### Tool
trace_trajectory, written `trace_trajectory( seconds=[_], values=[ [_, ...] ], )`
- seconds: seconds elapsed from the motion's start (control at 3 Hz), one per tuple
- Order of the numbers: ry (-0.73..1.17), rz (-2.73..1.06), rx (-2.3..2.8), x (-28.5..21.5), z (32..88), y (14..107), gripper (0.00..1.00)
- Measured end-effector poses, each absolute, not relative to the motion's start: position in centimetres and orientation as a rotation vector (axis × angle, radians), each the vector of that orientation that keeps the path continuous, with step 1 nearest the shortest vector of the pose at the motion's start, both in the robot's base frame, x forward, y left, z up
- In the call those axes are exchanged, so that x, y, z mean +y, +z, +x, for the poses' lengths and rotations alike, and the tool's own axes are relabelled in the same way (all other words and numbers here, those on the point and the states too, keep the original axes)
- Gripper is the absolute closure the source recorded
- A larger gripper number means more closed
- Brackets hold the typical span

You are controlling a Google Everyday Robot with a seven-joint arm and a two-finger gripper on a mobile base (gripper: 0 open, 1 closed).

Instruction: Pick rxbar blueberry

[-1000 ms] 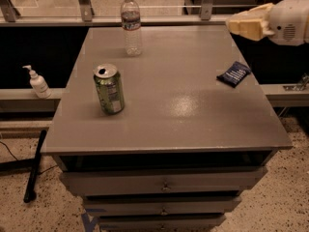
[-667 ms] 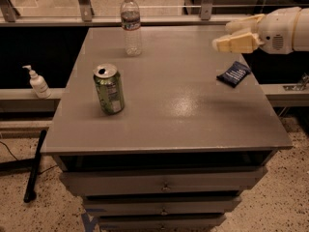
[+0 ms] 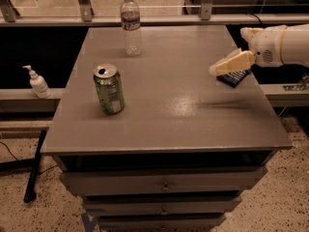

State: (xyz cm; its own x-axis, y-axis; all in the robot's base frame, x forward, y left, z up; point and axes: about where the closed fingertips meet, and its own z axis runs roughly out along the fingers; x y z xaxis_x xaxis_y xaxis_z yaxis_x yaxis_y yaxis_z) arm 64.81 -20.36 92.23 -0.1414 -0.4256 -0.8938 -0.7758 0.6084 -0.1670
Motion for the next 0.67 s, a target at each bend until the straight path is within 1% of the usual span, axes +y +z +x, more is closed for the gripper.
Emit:
trace_trajectory(
  seconds=[0.67],
  values=[
    [0.367, -1.036, 1.886, -21.4, 66.1, 86.8, 0.00]
  ],
)
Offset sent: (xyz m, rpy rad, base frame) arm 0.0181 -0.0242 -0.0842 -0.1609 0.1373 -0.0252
